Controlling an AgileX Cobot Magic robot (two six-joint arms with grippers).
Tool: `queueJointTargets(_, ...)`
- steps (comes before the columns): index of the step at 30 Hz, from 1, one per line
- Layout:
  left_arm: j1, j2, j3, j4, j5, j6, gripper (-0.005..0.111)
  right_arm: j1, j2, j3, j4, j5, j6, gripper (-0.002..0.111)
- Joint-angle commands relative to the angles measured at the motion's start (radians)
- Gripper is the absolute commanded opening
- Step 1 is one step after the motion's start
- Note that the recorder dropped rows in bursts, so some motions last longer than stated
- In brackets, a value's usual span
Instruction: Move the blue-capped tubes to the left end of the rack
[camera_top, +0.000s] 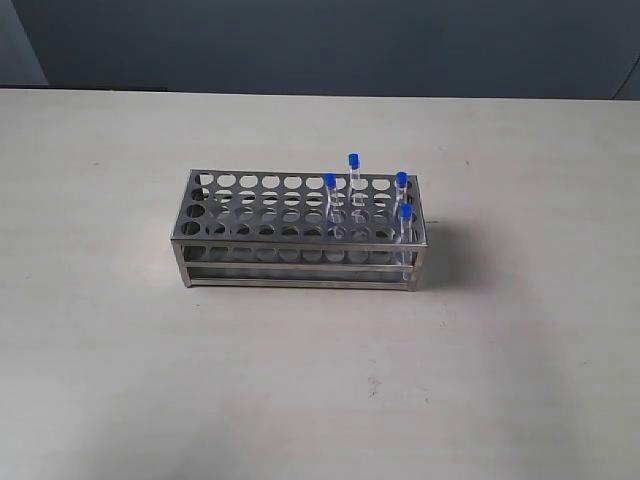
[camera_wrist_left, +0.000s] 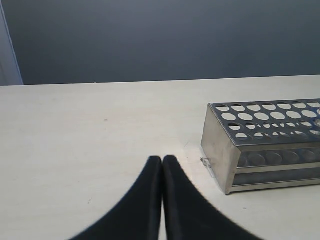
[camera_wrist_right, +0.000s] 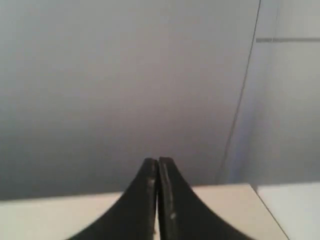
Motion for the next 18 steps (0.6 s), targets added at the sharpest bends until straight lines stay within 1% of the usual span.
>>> queueJointTargets(1, -0.011, 0.003, -0.005, 0.001, -0.007, -0.001, 0.001, 0.126, 0.269, -0.161, 0.188, 0.412, -0.351, 0.002)
queueJointTargets(2, -0.011, 0.003, -0.005, 0.001, -0.007, -0.001, 0.001, 0.172, 0.356, -0.228, 0.264, 0.515, -0.446, 0.002)
queueJointTargets(3, -0.011, 0.003, -0.005, 0.001, -0.007, -0.001, 0.001, 0.195, 0.395, -0.255, 0.298, 0.54, -0.475, 0.002)
queueJointTargets(5, -0.011, 0.003, -0.005, 0.001, -0.007, -0.001, 0.001, 0.257, 0.466, -0.297, 0.438, 0.545, -0.507, 0.002)
queueJointTargets(8, -0.011, 0.003, -0.005, 0.001, -0.007, -0.001, 0.001, 0.342, 0.543, -0.301, 0.77, 0.561, -0.867, 0.002)
queueJointTargets(9, -0.011, 0.003, -0.005, 0.001, -0.007, -0.001, 0.001, 0.359, 0.563, -0.301, 0.867, 0.568, -0.933, 0.002)
queueJointTargets(11, -0.011, 0.003, -0.005, 0.001, -0.007, -0.001, 0.001, 0.382, 0.591, -0.301, 0.973, 0.568, -0.957, 0.004)
queueJointTargets(12, -0.011, 0.003, -0.005, 0.001, -0.007, -0.001, 0.001, 0.394, 0.602, -0.301, 0.975, 0.568, -0.957, 0.008)
queueJointTargets(15, -0.011, 0.003, -0.005, 0.001, -0.007, -0.001, 0.001, 0.41, 0.65, -0.301, 0.965, 0.557, -0.957, 0.04)
queueJointTargets(16, -0.011, 0.003, -0.005, 0.001, -0.007, -0.001, 0.001, 0.41, 0.667, -0.301, 0.972, 0.555, -0.957, 0.048)
queueJointTargets(18, -0.011, 0.003, -0.005, 0.001, -0.007, -0.001, 0.001, 0.41, 0.695, -0.301, 1.013, 0.563, -0.957, 0.049)
